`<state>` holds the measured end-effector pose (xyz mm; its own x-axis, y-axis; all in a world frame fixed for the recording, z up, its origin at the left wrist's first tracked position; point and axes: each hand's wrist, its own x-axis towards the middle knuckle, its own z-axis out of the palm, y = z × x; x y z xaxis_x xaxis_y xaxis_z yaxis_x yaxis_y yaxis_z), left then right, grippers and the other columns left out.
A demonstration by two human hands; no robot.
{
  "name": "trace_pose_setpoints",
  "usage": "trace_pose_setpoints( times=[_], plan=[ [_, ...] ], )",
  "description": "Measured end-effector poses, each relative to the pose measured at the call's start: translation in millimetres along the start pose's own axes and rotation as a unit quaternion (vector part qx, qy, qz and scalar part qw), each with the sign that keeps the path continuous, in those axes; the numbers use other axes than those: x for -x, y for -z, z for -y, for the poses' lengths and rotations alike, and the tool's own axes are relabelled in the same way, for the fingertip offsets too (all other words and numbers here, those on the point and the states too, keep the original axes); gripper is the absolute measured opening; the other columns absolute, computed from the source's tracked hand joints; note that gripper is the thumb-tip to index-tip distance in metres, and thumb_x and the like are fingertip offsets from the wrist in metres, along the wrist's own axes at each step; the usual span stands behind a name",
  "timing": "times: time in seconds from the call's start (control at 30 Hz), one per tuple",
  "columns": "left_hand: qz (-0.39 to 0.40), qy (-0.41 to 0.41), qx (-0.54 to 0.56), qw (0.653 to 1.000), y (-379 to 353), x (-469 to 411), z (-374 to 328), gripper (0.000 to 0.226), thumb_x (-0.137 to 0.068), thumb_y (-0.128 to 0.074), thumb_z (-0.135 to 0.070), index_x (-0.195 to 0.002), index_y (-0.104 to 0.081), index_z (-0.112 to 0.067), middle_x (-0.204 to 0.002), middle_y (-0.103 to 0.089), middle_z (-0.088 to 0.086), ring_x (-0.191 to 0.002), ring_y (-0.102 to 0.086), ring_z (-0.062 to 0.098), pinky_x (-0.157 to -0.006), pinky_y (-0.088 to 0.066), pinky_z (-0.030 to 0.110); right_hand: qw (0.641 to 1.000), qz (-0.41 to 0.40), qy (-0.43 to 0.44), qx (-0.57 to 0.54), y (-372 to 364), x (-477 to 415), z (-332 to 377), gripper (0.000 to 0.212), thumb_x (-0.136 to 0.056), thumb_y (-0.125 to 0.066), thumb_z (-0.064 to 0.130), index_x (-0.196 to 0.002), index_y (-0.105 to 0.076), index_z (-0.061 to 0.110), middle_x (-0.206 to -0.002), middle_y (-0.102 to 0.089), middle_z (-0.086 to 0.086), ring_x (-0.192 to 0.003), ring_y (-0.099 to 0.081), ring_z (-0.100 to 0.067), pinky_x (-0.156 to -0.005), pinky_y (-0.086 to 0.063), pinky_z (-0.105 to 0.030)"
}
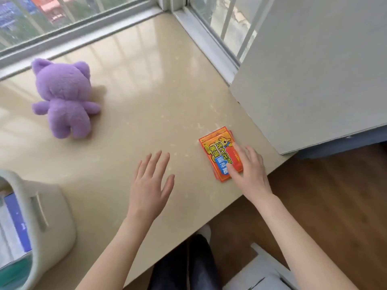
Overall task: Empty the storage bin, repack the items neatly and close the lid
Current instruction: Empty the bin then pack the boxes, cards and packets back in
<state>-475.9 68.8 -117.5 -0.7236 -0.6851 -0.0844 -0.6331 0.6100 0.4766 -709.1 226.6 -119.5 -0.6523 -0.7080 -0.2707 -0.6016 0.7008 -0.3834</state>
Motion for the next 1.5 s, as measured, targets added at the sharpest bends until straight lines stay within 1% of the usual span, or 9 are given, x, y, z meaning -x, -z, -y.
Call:
trace_pose_setpoints(
  times=[0.33, 0.57, 0.73, 0.93, 1.0, 1.13, 1.27, 1.4, 1.5],
  plan=[
    [0.032, 0.035, -0.079, 0.996, -70, -8, 49, 0.057, -0.095, -0.038, -0.045, -0.150, -0.036, -0.028, -0.159, -0.029, -0.001, -0.147, -0.022, 0.029, -0.120, -0.012, 0.050, 0.990, 0.018, -0.011, 0.141, -41, -41, 2, 0.062, -0.092, -0.034, 0.066, -0.150, -0.015, 0.052, -0.152, -0.026, -0.021, -0.124, -0.033, -0.041, -0.104, -0.032, -0.050],
    [0.006, 0.037, -0.122, 0.992, -87, -5, 55, 0.059, -0.096, -0.034, -0.048, -0.152, -0.031, -0.030, -0.160, -0.027, -0.003, -0.149, -0.019, 0.024, -0.120, -0.011, 0.049, 0.989, 0.058, -0.011, 0.139, -33, -40, -4, 0.058, -0.095, -0.036, 0.061, -0.149, -0.015, 0.053, -0.151, -0.026, -0.020, -0.117, -0.035, -0.041, -0.098, -0.036, -0.046],
    [-0.009, 0.037, -0.127, 0.991, -90, -4, 55, 0.060, -0.095, -0.034, -0.048, -0.152, -0.032, -0.030, -0.160, -0.027, -0.003, -0.148, -0.020, 0.025, -0.120, -0.012, 0.049, 0.999, 0.027, -0.038, -0.022, -36, -40, -4, 0.070, -0.085, -0.065, 0.053, -0.146, -0.031, 0.048, -0.135, -0.035, -0.011, -0.121, -0.041, -0.028, -0.101, -0.040, -0.038],
    [-0.009, 0.043, -0.136, 0.990, -87, -4, 52, 0.060, -0.095, -0.033, -0.049, -0.152, -0.030, -0.030, -0.160, -0.026, -0.003, -0.149, -0.018, 0.025, -0.121, -0.011, 0.047, 0.986, 0.024, -0.093, -0.135, -34, -40, -1, 0.084, -0.076, -0.078, 0.048, -0.145, -0.029, 0.049, -0.118, -0.037, -0.002, -0.100, -0.049, -0.011, -0.077, -0.039, -0.016],
    [-0.009, 0.044, -0.138, 0.989, -87, -4, 52, 0.060, -0.096, -0.032, -0.049, -0.152, -0.030, -0.030, -0.160, -0.026, -0.003, -0.149, -0.018, 0.024, -0.121, -0.010, 0.047, 0.987, 0.019, -0.084, -0.133, -33, -41, -1, 0.082, -0.076, -0.079, 0.048, -0.142, -0.031, 0.049, -0.115, -0.047, -0.001, -0.098, -0.051, -0.012, -0.073, -0.042, -0.018],
    [-0.002, 0.047, -0.144, 0.988, -87, -3, 54, 0.060, -0.096, -0.031, -0.049, -0.153, -0.028, -0.031, -0.161, -0.024, -0.004, -0.150, -0.015, 0.023, -0.121, -0.009, 0.046, 0.987, 0.021, -0.054, -0.151, -36, -38, -3, 0.073, -0.077, -0.075, 0.054, -0.138, -0.034, 0.046, -0.120, -0.061, 0.010, -0.105, -0.060, -0.019, -0.087, -0.053, -0.039],
    [-0.007, 0.043, -0.148, 0.988, -88, -4, 52, 0.060, -0.096, -0.030, -0.050, -0.153, -0.027, -0.031, -0.161, -0.023, -0.004, -0.149, -0.015, 0.023, -0.121, -0.009, 0.046, 0.964, 0.025, -0.051, -0.258, -34, -29, -6, 0.063, -0.084, -0.075, 0.027, -0.137, -0.044, 0.043, -0.132, -0.056, 0.018, -0.111, -0.060, -0.005, -0.096, -0.051, -0.031],
    [-0.012, 0.039, -0.144, 0.989, -88, -4, 53, 0.060, -0.096, -0.031, -0.050, -0.153, -0.028, -0.030, -0.161, -0.024, -0.004, -0.149, -0.016, 0.024, -0.121, -0.010, 0.047, 0.928, 0.046, -0.064, -0.363, -37, -24, -3, 0.065, -0.085, -0.073, 0.006, -0.135, -0.050, 0.041, -0.124, -0.058, 0.030, -0.108, -0.064, -0.004, -0.085, -0.057, -0.028],
    [-0.022, 0.035, -0.121, 0.992, -85, -5, 53, 0.058, -0.095, -0.036, -0.048, -0.151, -0.034, -0.029, -0.159, -0.029, -0.003, -0.148, -0.019, 0.025, -0.120, -0.011, 0.046, 0.911, 0.042, -0.072, -0.403, -42, -24, 4, 0.064, -0.085, -0.071, 0.002, -0.135, -0.053, 0.037, -0.126, -0.061, 0.021, -0.104, -0.067, -0.005, -0.082, -0.058, -0.028]
  ],
)
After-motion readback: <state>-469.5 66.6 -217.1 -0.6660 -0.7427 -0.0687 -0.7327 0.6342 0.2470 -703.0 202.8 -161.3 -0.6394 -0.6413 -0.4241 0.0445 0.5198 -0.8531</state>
